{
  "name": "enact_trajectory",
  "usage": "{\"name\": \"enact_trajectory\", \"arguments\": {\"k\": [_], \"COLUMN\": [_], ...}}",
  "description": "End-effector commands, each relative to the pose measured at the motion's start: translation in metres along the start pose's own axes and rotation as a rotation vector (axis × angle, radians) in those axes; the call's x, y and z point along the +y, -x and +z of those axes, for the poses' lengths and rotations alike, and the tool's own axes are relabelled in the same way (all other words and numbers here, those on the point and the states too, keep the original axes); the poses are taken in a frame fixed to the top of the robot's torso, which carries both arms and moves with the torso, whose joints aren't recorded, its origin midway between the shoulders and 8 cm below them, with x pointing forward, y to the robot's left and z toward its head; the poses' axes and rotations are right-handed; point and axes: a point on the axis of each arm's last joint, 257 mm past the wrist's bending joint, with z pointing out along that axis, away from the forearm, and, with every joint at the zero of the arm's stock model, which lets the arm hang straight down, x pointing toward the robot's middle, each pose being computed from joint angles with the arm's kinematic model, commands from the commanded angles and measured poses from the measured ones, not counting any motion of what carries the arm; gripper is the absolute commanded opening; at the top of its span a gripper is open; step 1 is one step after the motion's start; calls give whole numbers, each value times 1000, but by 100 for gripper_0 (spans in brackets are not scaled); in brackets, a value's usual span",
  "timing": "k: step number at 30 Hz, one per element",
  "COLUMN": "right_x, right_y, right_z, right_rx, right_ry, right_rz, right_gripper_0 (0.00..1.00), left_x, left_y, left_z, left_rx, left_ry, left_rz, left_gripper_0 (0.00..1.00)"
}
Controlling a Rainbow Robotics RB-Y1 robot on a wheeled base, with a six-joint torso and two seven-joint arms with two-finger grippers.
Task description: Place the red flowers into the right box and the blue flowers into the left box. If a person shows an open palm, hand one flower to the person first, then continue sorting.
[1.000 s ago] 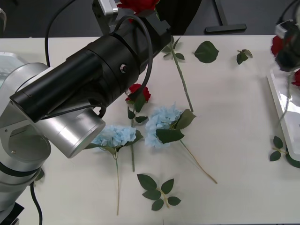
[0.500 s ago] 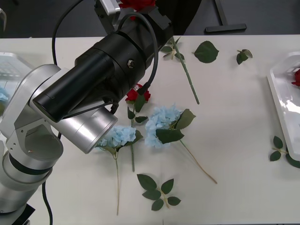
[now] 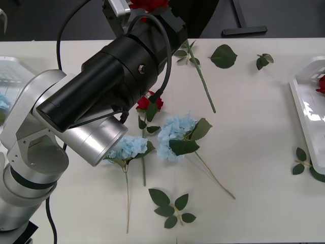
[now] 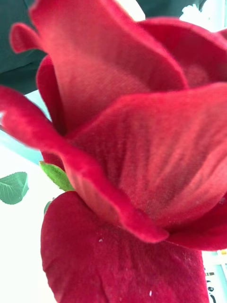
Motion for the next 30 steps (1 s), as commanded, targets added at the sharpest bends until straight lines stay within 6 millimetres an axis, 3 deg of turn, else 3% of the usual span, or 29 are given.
{"name": "enact_trajectory", "arguments": {"k": [1,3,5,11,17,20,26,29,30], "right_x": [-5,-5,-8,-21,-15,8,76,115,123], "right_y": [21,24,23,22,32,40,64,71,70], "right_z": [-16,-17,-19,-33,-77,-110,-193,-254,-263], "right_rx": [-44,-53,-56,-74,-183,-269,-482,-621,-642], "right_ry": [32,44,55,107,328,484,791,966,1001], "right_rz": [77,94,107,107,25,-65,-275,-396,-406], "right_gripper_0": [53,72,82,87,87,87,91,92,92], "left_x": [-35,-35,-35,-35,-35,-35,-35,-35,-35], "left_y": [-5,-5,-5,-5,-5,-5,-5,-5,-5], "left_z": [3,3,3,3,3,3,3,3,3], "left_rx": [6,6,6,6,6,6,6,6,6], "left_ry": [-76,-76,-76,-76,-76,-76,-76,-76,-76], "left_rz": [-24,-24,-24,-24,-24,-24,-24,-24,-24], "left_gripper_0": [0,0,0,0,0,0,0,0,0]}}
